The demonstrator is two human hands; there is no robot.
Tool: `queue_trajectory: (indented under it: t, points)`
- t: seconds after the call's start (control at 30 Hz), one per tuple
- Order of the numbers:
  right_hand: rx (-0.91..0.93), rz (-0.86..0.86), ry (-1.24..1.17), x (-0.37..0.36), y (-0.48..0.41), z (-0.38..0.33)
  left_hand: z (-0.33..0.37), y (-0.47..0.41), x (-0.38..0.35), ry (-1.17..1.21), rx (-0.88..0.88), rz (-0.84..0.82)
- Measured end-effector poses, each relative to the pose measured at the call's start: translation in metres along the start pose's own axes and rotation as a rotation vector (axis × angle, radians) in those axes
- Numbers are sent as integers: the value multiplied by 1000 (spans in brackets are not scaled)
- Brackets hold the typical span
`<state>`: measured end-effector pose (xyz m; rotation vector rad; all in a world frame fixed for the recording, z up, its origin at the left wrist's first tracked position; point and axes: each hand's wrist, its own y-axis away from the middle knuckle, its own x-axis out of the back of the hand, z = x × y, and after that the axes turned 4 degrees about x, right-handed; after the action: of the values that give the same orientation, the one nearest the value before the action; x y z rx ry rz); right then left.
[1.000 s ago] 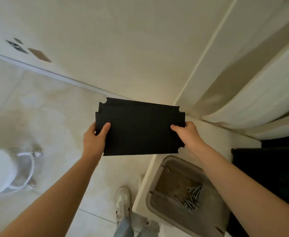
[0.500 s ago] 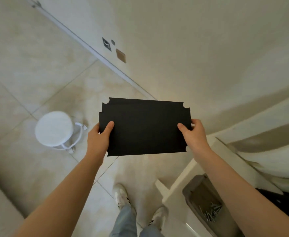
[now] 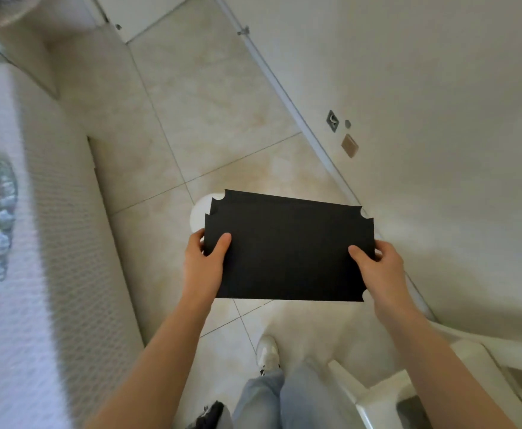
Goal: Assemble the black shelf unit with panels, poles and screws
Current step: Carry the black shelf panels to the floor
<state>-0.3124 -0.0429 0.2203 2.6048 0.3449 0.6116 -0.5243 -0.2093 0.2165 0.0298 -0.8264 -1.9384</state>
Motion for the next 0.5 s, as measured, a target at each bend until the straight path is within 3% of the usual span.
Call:
queue_trajectory:
  t: [0.23, 0.5]
  points:
    - [71, -139, 146, -70, -6, -69, 15, -15, 54, 97, 113, 182]
    - [151, -430, 285, -176, -48, -152, 46, -63, 102, 139, 200, 400]
